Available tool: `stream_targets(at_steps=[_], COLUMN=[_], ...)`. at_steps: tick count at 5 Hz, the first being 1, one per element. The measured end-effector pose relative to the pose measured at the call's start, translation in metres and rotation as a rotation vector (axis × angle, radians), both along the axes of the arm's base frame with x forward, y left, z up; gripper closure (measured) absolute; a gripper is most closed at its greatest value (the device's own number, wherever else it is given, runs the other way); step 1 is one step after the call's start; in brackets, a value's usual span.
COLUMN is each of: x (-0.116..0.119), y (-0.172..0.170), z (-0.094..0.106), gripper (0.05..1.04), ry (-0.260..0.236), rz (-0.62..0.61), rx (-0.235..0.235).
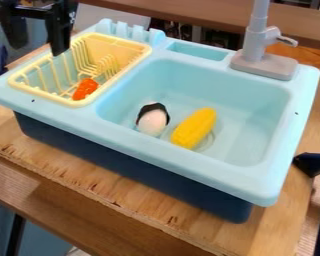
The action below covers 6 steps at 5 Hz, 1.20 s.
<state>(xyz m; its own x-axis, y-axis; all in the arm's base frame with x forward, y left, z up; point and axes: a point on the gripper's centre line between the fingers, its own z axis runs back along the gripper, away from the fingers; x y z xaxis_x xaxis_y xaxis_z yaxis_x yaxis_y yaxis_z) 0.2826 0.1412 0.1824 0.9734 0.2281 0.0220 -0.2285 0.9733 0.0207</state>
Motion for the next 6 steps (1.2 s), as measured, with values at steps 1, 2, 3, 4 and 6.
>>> stream_targets(at_steps=[1,2,3,4,6], x=[0.016,0.032,0.042,0.058,0.062], y=[0.013,0.010,0.003,-0.019,-0.038], z=[-0.024,-0.041,-0.072,-0.066,-0.078], gripper=[0.084,0.084,0.084,0.084,0.085], ry=[0.031,-0.014,0.038,0.025,0.043], rz=[0.000,-0.013,-0.004,-0.037,-0.039], rx=[-0.021,-0.067,-0.097,-0.097,-0.133])
